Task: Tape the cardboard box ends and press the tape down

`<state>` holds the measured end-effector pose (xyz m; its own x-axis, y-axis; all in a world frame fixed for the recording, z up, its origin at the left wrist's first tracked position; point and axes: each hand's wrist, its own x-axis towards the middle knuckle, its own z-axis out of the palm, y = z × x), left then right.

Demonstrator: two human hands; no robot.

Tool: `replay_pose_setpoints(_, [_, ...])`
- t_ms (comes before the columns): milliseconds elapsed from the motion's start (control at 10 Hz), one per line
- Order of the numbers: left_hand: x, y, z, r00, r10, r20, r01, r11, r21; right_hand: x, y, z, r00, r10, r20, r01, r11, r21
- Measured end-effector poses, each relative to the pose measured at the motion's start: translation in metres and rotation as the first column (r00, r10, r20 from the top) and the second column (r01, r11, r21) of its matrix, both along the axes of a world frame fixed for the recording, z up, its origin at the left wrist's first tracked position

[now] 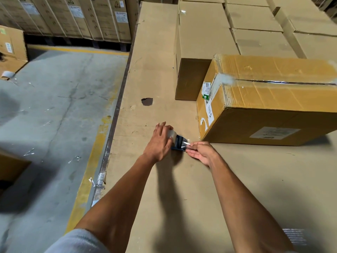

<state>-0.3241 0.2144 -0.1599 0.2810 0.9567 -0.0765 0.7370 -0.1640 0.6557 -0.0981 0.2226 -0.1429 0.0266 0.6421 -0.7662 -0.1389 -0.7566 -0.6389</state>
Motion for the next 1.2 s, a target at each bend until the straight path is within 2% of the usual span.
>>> replay_pose_setpoints(300, [-0.005,-0.003,0.013,0.998,-0.026,-0.061,0.025,1.000,-0.015,0.011,-0.001,0.005,0.997,0.072,0.031,-0.071,0.997,-0.024])
replay_pose_setpoints(400, [-0.003,-0.007,0.018,0.992,-0.019,-0.122,0.020,1.000,0.011,0.006,-0.001,0.007,0.999,0.029,0.016,-0.029,1.000,0.003])
replay_pose_setpoints(600, [0.006,-0.021,0.036,0.971,0.072,-0.230,-0.065,0.997,0.041,0.012,-0.003,0.004,0.982,-0.029,0.185,0.009,0.994,0.106])
replay_pose_setpoints(700, [0.012,-0.029,0.046,0.954,0.067,-0.291,-0.045,0.996,0.082,0.020,-0.006,0.015,0.958,-0.040,0.284,-0.029,0.972,0.235])
replay_pose_setpoints(800, [0.023,-0.036,0.058,0.945,0.063,-0.322,-0.024,0.992,0.125,0.033,-0.004,0.017,0.886,-0.027,0.463,-0.163,0.916,0.365])
replay_pose_setpoints(900, [0.040,-0.041,0.077,0.938,0.065,-0.340,-0.006,0.985,0.174,0.041,-0.010,0.044,0.783,-0.013,0.622,-0.332,0.837,0.435])
replay_pose_setpoints(1000, [0.065,-0.042,0.100,0.935,0.079,-0.345,0.006,0.971,0.239,0.049,-0.032,0.098,0.670,-0.050,0.741,-0.494,0.715,0.495])
replay_pose_setpoints(1100, [0.092,-0.044,0.130,0.947,0.099,-0.305,-0.006,0.956,0.292,0.069,-0.047,0.128,0.628,-0.115,0.770,-0.571,0.604,0.556])
replay_pose_setpoints(1200, [0.125,-0.043,0.161,0.960,0.125,-0.249,-0.013,0.913,0.407,0.094,-0.058,0.161,0.572,-0.283,0.770,-0.598,0.499,0.628])
